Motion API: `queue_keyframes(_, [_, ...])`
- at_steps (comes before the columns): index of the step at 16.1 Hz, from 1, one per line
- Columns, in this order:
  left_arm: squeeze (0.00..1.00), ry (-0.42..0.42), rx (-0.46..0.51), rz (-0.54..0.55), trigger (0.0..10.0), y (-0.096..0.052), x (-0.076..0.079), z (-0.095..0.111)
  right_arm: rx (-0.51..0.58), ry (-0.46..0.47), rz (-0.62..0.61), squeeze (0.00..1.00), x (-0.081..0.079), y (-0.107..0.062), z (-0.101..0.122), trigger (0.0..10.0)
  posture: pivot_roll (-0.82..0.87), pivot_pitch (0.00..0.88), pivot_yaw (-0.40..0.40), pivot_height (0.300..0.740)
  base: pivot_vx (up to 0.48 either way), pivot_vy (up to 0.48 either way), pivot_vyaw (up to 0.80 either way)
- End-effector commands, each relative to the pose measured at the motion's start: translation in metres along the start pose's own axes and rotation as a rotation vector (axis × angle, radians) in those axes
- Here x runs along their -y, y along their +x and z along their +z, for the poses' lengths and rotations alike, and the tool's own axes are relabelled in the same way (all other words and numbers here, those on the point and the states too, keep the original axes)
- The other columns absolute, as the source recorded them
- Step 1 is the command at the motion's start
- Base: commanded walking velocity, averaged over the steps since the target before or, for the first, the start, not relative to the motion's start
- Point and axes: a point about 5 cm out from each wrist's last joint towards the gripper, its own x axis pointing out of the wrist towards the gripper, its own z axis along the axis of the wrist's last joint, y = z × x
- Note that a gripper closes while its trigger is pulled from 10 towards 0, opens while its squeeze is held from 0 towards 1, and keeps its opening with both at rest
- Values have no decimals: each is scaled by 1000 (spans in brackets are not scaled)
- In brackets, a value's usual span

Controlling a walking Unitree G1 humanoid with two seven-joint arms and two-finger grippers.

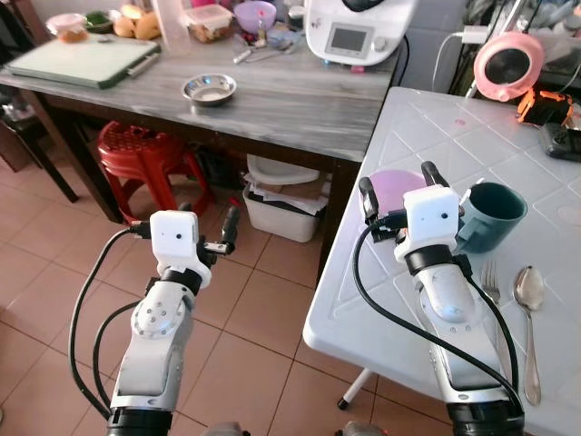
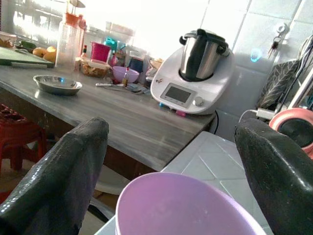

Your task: Setting the table

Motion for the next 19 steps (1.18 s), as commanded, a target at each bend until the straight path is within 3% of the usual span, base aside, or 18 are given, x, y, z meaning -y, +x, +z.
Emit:
queue_keyframes(1, [0, 2, 12, -1, 10000, 1, 1, 4, -8, -4, 18, 0, -1, 2, -1, 10000, -43, 0, 52, 740, 0, 0, 0])
queue_keyframes(6, [0, 5, -37, -18, 10000, -2, 3, -4, -204, -62, 137, 0, -8, 9, -21, 10000, -43, 0, 50, 740, 0, 0, 0])
queue_keyframes(12, [0, 13, -62, 6, 10000, -3, 0, -8, -249, -103, 303, 0, -21, 16, -22, 10000, -43, 0, 49, 740, 0, 0, 0])
queue_keyframes(13, [0, 13, -66, 5, 10000, -4, 0, -8, -266, -105, 303, 906, -21, 16, -22, 10000, -43, 0, 47, 740, 0, 0, 0])
queue_keyframes(14, [0, 13, -71, 6, 10000, -4, 0, -9, -274, -107, 298, 1000, -21, 16, -22, 10000, -44, 0, 47, 740, 0, 0, 0])
queue_keyframes(17, [0, 13, -90, -5, 10000, -5, 2, -12, -323, -81, 308, 1000, -22, 15, -26, 10000, -49, 0, 45, 740, 0, 0, 0])
queue_keyframes(18, [0, 15, -93, -6, 10000, -5, 3, -12, -334, -75, 331, 871, -24, 14, -26, 10000, -50, 0, 42, 740, 0, 0, 0])
queue_keyframes(19, [0, 19, -90, -5, 10000, -3, 2, -11, -341, -93, 327, 522, -22, 16, -27, 10000, -49, 0, 43, 740, 0, 0, 0])
